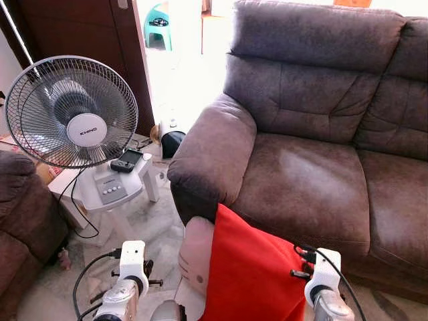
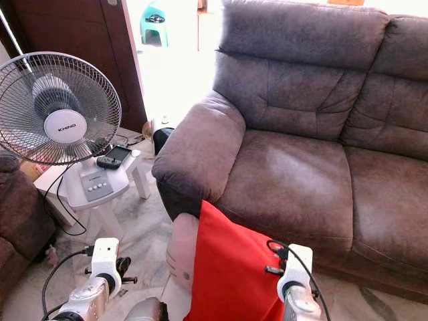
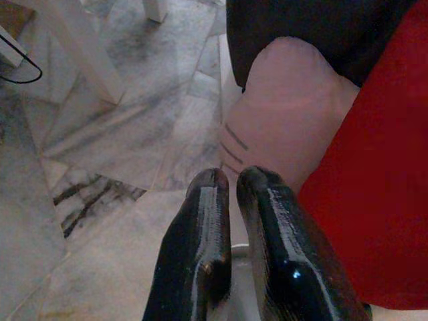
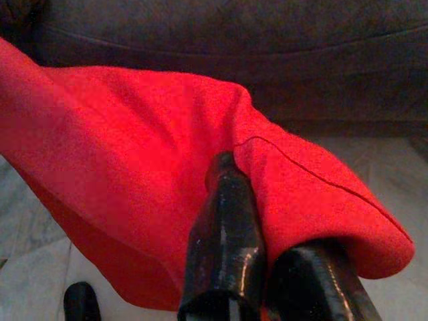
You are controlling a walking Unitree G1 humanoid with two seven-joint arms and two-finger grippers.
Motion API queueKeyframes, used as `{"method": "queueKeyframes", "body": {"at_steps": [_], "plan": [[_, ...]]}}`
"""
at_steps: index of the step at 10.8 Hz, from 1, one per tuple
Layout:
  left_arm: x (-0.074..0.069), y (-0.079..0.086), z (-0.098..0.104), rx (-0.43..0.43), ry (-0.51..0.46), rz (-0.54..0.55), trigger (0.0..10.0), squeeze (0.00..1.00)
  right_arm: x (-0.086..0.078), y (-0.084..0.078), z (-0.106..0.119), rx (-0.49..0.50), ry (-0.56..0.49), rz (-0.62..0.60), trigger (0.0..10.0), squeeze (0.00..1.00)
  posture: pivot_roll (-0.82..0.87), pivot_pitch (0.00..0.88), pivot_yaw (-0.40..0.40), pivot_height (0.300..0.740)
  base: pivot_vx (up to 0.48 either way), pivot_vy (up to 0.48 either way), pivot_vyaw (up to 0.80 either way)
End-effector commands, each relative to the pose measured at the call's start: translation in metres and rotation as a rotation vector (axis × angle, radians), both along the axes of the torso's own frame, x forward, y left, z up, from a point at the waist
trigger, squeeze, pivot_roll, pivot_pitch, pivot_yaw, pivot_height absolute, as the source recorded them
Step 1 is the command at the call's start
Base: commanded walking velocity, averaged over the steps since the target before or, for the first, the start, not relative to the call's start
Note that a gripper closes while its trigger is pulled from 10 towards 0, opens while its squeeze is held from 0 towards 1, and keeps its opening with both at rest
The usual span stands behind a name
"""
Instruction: Move the pillow to the sofa from floor
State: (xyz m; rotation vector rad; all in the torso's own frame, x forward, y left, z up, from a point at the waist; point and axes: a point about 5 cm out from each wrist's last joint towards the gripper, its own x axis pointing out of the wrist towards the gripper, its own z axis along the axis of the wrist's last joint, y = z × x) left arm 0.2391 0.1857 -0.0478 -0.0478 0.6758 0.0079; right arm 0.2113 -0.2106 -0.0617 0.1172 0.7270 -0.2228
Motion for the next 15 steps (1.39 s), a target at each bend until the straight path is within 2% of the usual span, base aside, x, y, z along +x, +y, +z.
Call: {"method": "queueKeyframes", "body": {"at_steps": [1,11,12,14,15], "plan": [[-0.0022,-0.0008,-0.0023,0.006,0.023,-0.010,10.0,0.00,-0.0028,0.0030,-0.0024,0.004,0.012,0.004,10.0,0.00,0.07,0.000,-0.046,0.693,0.000,0.000,0.00],[-0.0033,-0.0016,-0.0032,0.009,0.028,-0.012,10.0,0.00,-0.0043,0.0051,-0.0036,0.008,0.016,0.005,10.0,0.00,0.07,0.000,-0.044,0.693,0.000,0.000,0.00],[-0.0060,-0.0024,-0.0050,0.004,0.031,-0.011,10.0,0.00,-0.0014,0.0034,-0.0013,0.005,-0.001,0.003,10.0,0.00,0.07,0.000,-0.041,0.693,0.000,0.000,0.00],[-0.0017,-0.0056,-0.0013,0.033,-0.003,-0.049,10.0,0.00,0.0047,0.0062,0.0032,0.028,-0.053,0.025,10.0,0.00,0.07,0.000,-0.042,0.693,0.000,0.000,0.00],[0.0005,-0.0084,0.0000,0.034,-0.013,-0.057,10.0,0.00,0.0033,0.0084,0.0019,0.030,-0.045,0.043,10.0,0.00,0.07,0.000,-0.042,0.693,0.000,0.000,0.00]]}}
